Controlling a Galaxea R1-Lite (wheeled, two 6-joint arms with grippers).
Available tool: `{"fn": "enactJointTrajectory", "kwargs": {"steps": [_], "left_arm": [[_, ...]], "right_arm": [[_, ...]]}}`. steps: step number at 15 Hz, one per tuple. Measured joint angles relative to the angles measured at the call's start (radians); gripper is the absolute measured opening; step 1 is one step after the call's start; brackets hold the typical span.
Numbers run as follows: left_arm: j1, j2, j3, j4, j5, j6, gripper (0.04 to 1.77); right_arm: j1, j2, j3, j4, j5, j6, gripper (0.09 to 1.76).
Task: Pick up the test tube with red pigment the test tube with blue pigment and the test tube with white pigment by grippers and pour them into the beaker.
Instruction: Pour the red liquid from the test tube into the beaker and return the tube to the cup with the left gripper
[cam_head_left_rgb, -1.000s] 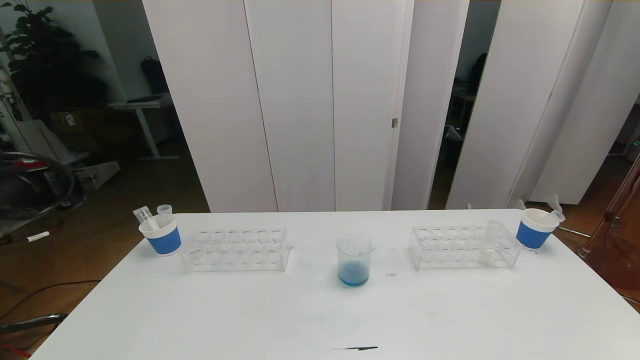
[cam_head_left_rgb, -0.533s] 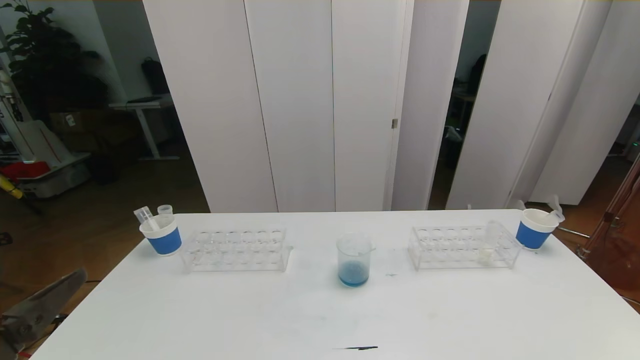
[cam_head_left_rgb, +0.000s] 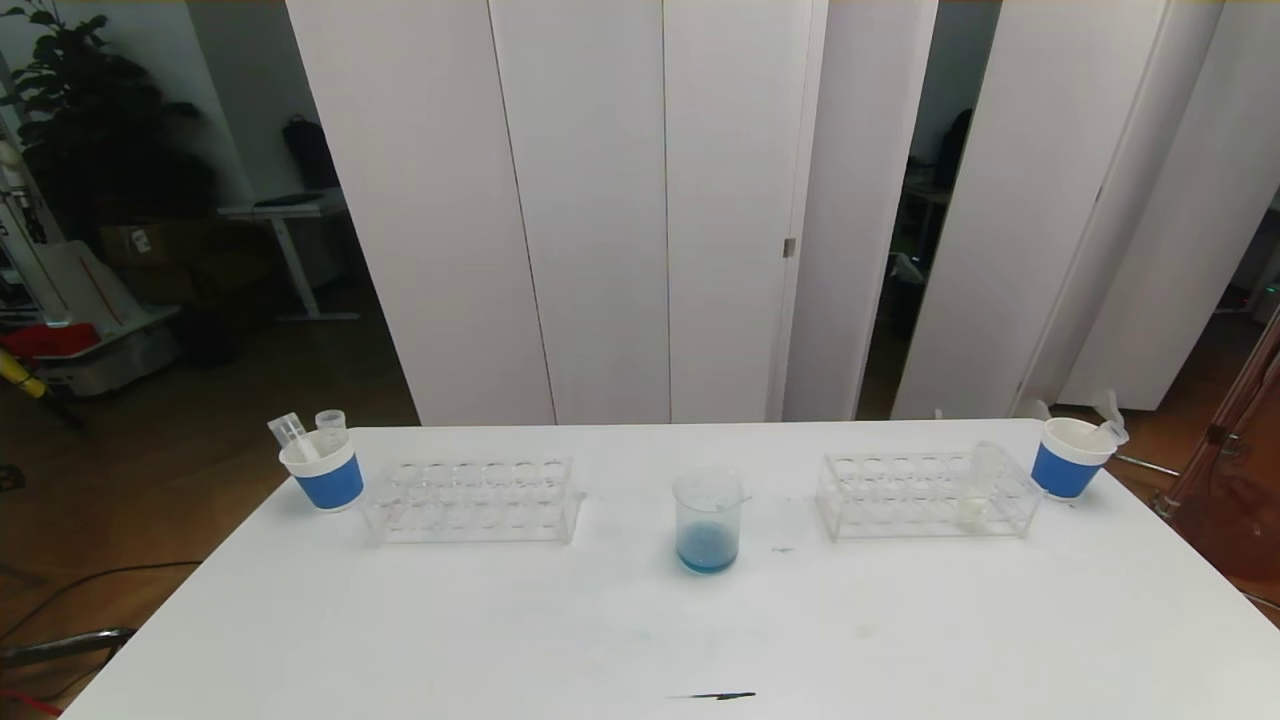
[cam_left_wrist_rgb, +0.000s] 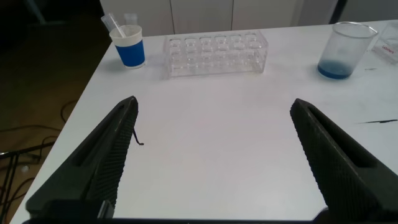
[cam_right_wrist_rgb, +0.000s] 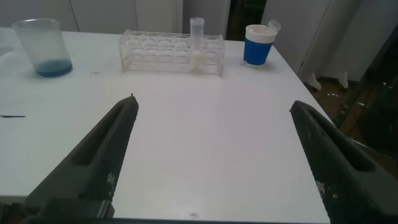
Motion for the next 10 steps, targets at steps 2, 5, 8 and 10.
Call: {"fn": "enactJointTrajectory", "kwargs": {"steps": [2,5,8,10], "left_arm": [[-0.009,-0.066,0.045,0.0,0.004,0.014,1.75],[-0.012,-0.147,0.098,-0.001,0.008,0.024,1.75],[-0.012,-0.211,0.129,0.006,0.004,0.03,1.75],[-0.012,-0.251,0.149,0.039,0.01,0.042,1.75]], "right_arm": [[0.0,0.0,0.0,0.0,0.0,0.0,1.75],[0.0,0.0,0.0,0.0,0.0,0.0,1.75],[0.0,0.0,0.0,0.0,0.0,0.0,1.75],[0.0,0.0,0.0,0.0,0.0,0.0,1.75]]}}
